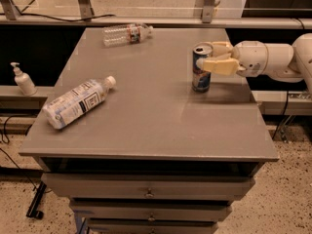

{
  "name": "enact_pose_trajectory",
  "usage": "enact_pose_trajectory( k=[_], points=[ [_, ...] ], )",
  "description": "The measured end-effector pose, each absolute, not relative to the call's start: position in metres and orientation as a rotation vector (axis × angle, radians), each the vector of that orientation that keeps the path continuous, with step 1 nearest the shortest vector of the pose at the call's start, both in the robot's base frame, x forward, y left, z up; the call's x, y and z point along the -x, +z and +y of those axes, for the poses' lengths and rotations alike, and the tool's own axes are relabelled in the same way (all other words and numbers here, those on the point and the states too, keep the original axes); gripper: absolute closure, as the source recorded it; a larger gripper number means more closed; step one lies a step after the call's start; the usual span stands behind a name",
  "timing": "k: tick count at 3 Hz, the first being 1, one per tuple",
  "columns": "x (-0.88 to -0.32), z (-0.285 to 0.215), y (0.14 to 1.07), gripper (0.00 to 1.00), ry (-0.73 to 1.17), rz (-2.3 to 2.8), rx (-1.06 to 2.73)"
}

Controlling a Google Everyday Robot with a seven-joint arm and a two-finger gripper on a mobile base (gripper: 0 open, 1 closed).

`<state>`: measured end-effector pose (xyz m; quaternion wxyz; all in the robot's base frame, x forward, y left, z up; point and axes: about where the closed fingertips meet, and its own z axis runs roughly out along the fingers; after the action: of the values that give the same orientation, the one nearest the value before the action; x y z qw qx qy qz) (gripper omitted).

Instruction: Place redbull can upright

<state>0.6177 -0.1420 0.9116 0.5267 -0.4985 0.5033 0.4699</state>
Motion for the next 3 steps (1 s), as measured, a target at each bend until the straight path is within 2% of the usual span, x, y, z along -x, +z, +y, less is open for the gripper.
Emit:
enact_pose_trajectory(
  k=[3],
  points=[
    [-0.6171,-0.1431,0.9073,0.13,1.128,1.199,1.205]
  ],
)
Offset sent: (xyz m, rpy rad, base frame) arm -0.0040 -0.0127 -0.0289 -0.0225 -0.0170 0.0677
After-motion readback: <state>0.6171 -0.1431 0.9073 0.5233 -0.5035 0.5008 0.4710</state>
